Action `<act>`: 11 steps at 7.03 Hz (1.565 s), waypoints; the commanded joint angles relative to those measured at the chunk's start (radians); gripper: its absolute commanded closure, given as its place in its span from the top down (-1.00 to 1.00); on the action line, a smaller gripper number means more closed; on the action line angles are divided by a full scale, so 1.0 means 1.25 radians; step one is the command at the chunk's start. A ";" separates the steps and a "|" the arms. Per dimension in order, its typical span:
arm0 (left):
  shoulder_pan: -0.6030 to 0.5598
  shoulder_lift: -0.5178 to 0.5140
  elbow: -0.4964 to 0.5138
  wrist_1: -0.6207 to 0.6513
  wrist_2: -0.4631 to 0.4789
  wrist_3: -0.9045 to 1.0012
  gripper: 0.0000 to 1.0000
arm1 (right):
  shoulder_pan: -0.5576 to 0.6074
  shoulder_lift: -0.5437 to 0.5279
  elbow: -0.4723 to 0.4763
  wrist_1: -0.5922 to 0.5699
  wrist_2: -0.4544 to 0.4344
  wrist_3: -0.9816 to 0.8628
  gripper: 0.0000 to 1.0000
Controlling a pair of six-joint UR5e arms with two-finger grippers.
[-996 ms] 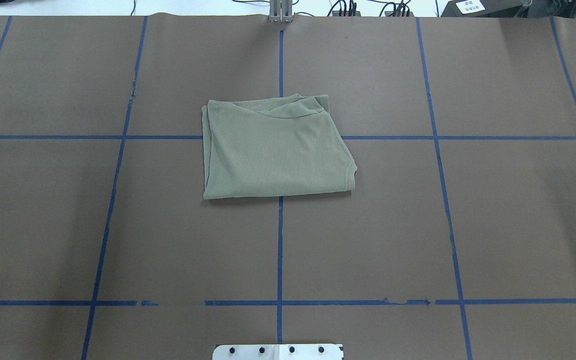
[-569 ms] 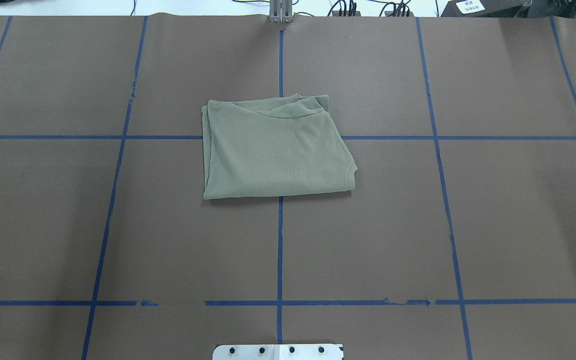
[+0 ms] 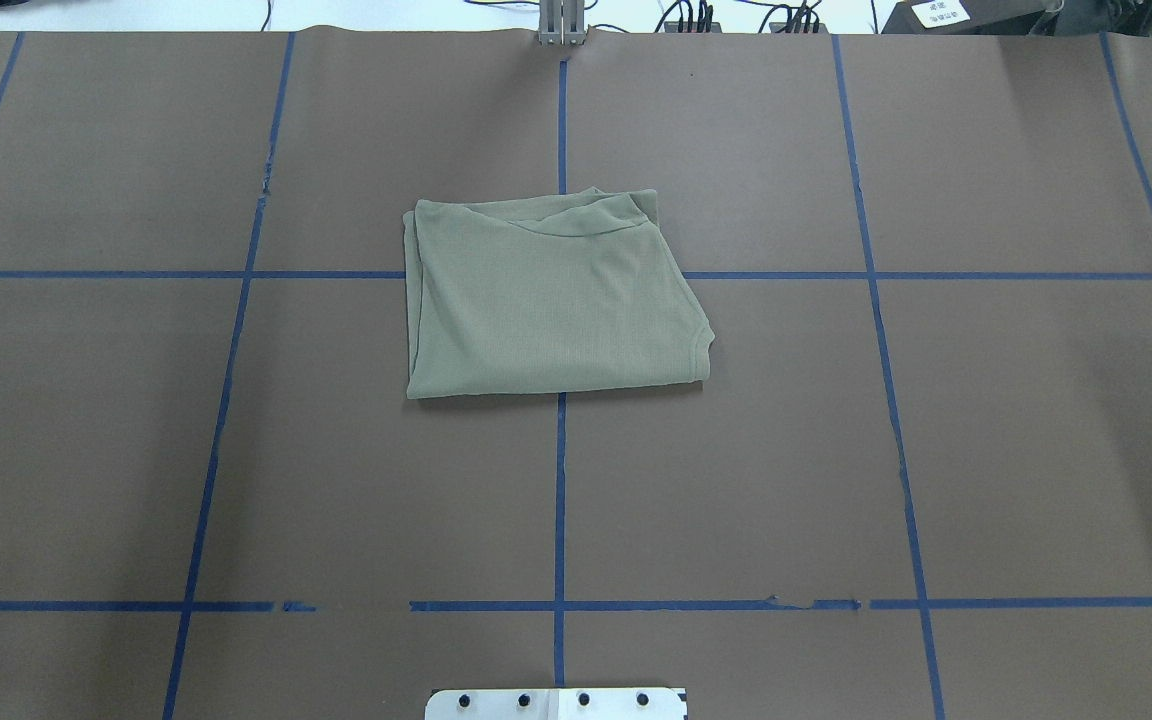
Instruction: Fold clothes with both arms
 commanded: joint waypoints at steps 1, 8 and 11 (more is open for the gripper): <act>0.000 0.001 -0.001 0.001 0.002 -0.001 1.00 | 0.001 -0.002 0.002 0.000 0.000 -0.001 1.00; 0.000 0.007 0.005 0.001 0.003 -0.001 1.00 | 0.001 -0.006 0.003 0.000 0.001 -0.002 1.00; 0.000 0.012 0.000 0.001 0.003 -0.001 1.00 | 0.001 -0.006 0.012 -0.001 0.002 0.002 1.00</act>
